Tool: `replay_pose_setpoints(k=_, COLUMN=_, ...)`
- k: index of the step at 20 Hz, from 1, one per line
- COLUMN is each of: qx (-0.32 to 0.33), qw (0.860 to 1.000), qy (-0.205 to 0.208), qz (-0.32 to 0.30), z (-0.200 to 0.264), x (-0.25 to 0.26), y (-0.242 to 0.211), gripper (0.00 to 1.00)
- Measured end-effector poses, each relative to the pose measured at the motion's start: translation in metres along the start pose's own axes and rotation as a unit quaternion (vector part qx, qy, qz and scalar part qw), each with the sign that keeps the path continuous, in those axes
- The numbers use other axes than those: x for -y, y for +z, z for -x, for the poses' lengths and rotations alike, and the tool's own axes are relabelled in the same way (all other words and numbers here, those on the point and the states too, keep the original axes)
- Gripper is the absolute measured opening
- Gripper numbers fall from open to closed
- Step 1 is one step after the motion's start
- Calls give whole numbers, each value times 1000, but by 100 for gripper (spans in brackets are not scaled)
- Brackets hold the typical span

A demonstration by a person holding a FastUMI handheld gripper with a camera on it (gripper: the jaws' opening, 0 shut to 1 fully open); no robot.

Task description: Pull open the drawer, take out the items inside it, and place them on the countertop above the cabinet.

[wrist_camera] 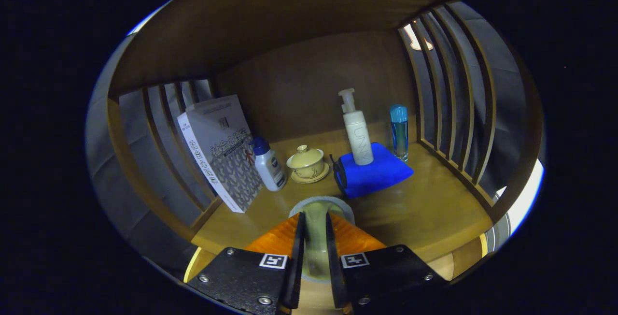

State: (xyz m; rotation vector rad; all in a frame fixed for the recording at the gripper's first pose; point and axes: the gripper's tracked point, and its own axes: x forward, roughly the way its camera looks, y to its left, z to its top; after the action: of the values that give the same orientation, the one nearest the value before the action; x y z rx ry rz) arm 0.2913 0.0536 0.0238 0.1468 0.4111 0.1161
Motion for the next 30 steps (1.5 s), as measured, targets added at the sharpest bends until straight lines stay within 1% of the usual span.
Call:
replay_pose_setpoints(k=5, qx=33, qw=999, qy=-28, qz=23, z=-21, x=9, y=7, gripper=28)
replay_pose_setpoints(k=7, qx=41, qw=998, qy=-33, qz=28, z=-23, x=10, y=9, gripper=32)
replay_pose_setpoints(k=8, qx=44, qw=998, qy=-36, qz=32, z=-18, x=9, y=10, gripper=43)
replay_pose_setpoints(k=12, qx=93, qw=992, qy=-56, qz=60, z=-1, x=10, y=23, gripper=92)
replay_pose_setpoints(k=13, qx=105, qw=991, qy=-56, qz=67, z=8, x=8, y=26, gripper=95)
replay_pose_setpoints(k=16, qx=128, qw=987, qy=-56, qz=73, z=35, x=4, y=22, gripper=95)
replay_pose_setpoints(k=18, qx=139, qw=987, qy=-45, qz=68, z=53, x=-3, y=15, gripper=94)
replay_pose_setpoints(k=19, qx=141, qw=987, qy=-39, qz=71, z=62, x=-5, y=12, gripper=94)
replay_pose_setpoints(k=22, qx=157, qw=983, qy=-40, qz=89, z=88, x=-4, y=1, gripper=94)
replay_pose_setpoints(k=26, qx=188, qw=975, qy=-37, qz=112, z=128, x=-9, y=-12, gripper=94)
replay_pose_setpoints(k=30, qx=199, qw=973, qy=-26, qz=115, z=161, x=-18, y=-33, gripper=94)
